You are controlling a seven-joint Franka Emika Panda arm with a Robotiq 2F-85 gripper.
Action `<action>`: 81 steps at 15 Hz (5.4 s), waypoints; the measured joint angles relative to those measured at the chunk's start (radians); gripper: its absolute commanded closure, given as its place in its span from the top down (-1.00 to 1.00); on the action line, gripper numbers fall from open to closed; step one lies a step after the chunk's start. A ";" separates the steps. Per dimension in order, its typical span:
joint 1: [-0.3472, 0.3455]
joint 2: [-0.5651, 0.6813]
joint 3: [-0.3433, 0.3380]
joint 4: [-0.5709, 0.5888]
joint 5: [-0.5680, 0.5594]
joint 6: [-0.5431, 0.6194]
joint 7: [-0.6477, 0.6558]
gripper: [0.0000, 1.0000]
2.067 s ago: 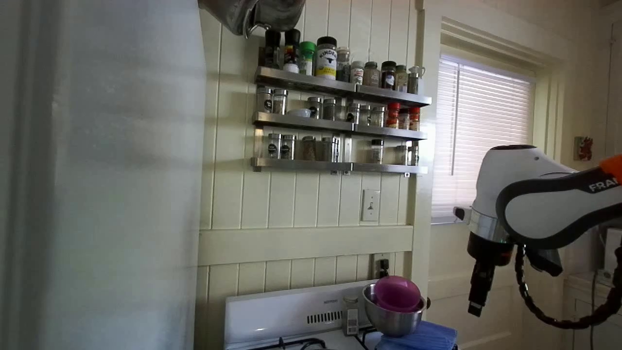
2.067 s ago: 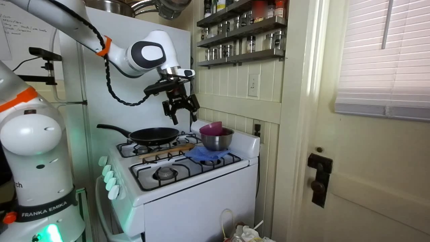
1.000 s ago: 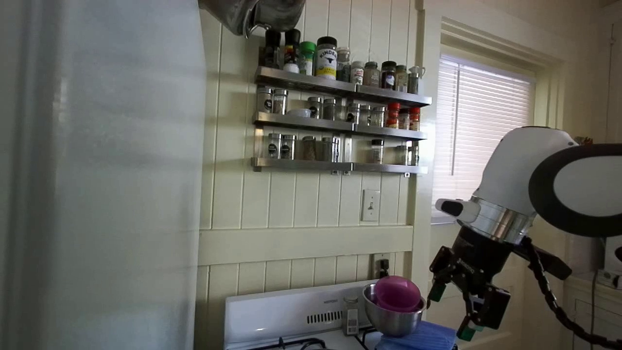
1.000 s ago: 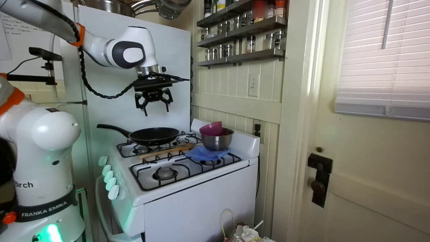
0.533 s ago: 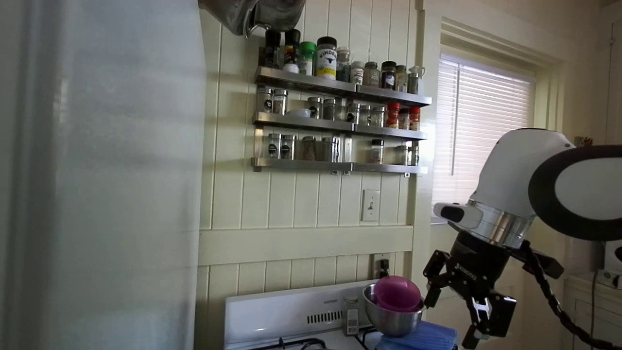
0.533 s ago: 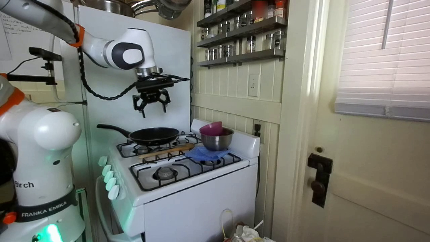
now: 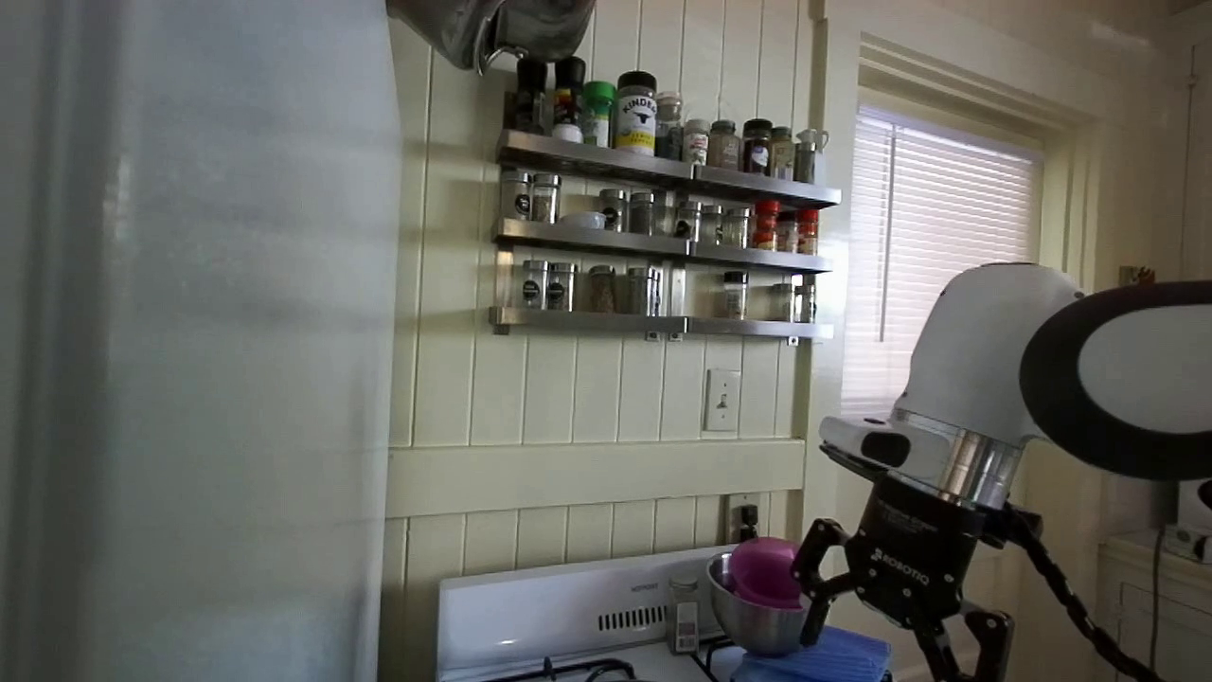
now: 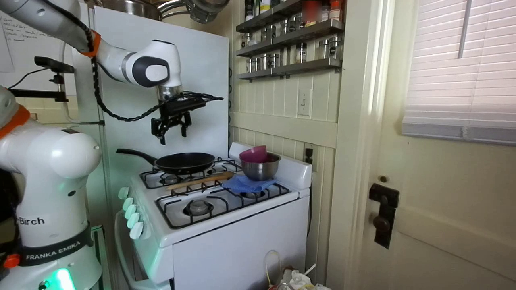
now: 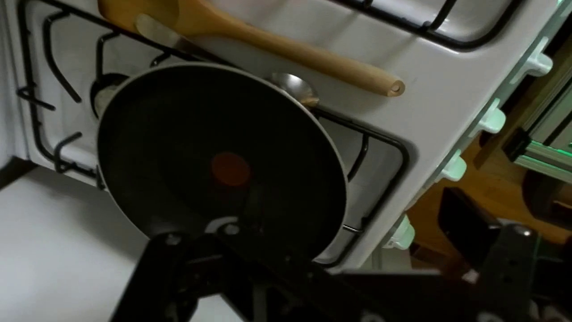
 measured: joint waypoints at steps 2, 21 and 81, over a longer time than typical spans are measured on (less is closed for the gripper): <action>0.022 0.028 0.005 0.008 0.017 -0.022 -0.077 1.00; -0.077 0.415 0.221 0.067 0.063 0.226 -0.351 1.00; -0.105 0.538 0.239 0.020 0.173 0.595 -0.235 -0.93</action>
